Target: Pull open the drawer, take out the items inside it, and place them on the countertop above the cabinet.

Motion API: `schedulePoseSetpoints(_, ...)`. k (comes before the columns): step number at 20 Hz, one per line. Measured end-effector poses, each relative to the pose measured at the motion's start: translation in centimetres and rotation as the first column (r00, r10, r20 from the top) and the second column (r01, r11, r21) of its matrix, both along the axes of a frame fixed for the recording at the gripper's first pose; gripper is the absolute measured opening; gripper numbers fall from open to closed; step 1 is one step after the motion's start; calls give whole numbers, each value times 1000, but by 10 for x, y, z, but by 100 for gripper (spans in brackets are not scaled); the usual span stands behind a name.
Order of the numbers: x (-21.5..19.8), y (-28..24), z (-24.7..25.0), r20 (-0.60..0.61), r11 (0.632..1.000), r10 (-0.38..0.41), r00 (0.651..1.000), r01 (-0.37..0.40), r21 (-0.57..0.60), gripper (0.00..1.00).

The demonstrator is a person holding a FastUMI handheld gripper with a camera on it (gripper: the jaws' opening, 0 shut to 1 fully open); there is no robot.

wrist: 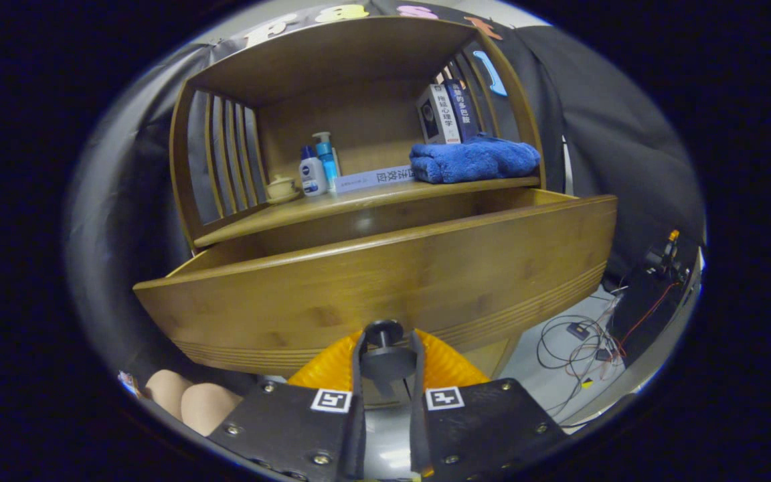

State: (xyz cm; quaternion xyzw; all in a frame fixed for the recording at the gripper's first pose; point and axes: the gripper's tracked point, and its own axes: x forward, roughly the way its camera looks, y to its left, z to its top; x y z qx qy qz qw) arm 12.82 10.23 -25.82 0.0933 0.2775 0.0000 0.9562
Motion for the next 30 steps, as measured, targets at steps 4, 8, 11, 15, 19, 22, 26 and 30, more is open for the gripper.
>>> schedulePoseSetpoints(4,-22,-5,4,-17,1000,1,1000,-1,-7,26)
schedulePoseSetpoints(8,-32,-3,-2,-45,1000,16,999,-17,-20,26)
schedulePoseSetpoints(11,-34,0,-13,-73,1000,20,997,-21,-12,26)
schedulePoseSetpoints(15,-33,0,-7,-82,998,44,996,-46,-30,33)
schedulePoseSetpoints(19,-47,-7,23,-32,997,60,998,-62,-38,44)
schedulePoseSetpoints(22,-52,-22,60,22,997,45,999,-43,-67,45)
schedulePoseSetpoints(26,-27,-23,112,102,996,60,993,-53,-67,45)
schedulePoseSetpoints(30,19,-9,131,119,987,140,983,-129,-97,45)
